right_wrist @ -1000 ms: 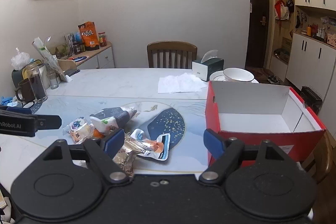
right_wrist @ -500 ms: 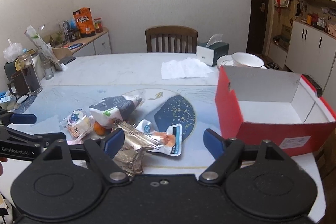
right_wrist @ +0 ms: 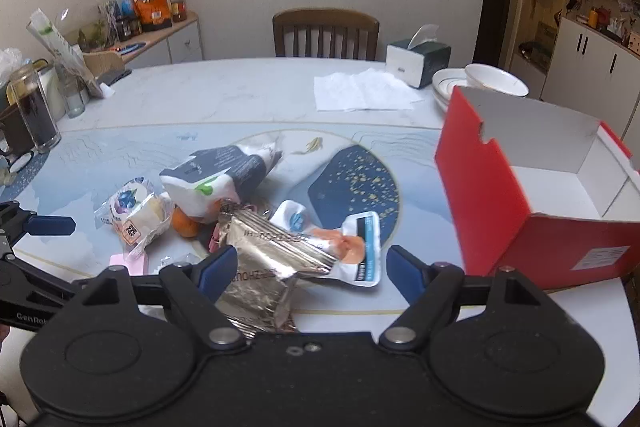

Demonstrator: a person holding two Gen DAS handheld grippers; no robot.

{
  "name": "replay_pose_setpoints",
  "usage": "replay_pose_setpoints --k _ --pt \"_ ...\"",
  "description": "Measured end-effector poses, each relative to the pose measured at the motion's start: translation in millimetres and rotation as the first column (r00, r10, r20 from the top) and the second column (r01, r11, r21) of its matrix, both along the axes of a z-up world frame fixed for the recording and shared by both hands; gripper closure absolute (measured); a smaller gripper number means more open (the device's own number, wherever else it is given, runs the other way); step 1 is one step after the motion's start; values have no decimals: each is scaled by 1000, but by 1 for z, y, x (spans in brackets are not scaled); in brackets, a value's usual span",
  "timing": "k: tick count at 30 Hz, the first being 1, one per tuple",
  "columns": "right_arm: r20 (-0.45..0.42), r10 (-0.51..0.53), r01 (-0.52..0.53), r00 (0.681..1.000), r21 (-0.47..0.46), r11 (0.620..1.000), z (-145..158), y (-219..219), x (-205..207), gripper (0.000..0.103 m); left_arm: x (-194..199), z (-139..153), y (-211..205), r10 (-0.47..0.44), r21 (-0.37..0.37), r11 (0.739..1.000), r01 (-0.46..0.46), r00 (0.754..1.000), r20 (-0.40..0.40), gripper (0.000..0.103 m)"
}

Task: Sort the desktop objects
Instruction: 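Reach both tools into the pile toward the pink note pad and gold foil bag, then grasp the pink note pad with the left tool while the right tool grasps the gold foil bag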

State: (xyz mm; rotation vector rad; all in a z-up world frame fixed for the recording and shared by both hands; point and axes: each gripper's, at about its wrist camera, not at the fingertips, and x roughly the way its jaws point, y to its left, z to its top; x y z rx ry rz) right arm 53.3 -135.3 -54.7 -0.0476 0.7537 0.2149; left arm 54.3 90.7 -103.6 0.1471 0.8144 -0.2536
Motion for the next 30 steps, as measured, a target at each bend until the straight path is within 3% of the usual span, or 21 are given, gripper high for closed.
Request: replay_pose_setpoints --k 8,13,18,20,25,30 --pt "-99 -56 58 993 15 998 -19 18 20 22 10 -15 8 -60 -5 998 60 998 -24 7" --pt "-150 -71 75 986 24 997 -25 30 26 21 13 -21 8 -101 -11 995 101 994 -38 17" --pt "-182 -94 99 979 20 995 -29 40 33 21 14 -24 5 -140 -8 990 140 989 -46 19" --pt "-194 -113 120 974 24 992 -30 41 37 21 13 -23 4 -151 -10 989 151 988 -40 23" --pt "-205 -136 138 969 -5 990 -34 44 38 23 13 -21 4 -187 -8 982 186 982 -24 46" --pt "-205 -145 146 968 -9 989 -30 42 36 25 15 -21 3 -199 -12 980 199 980 -21 48"
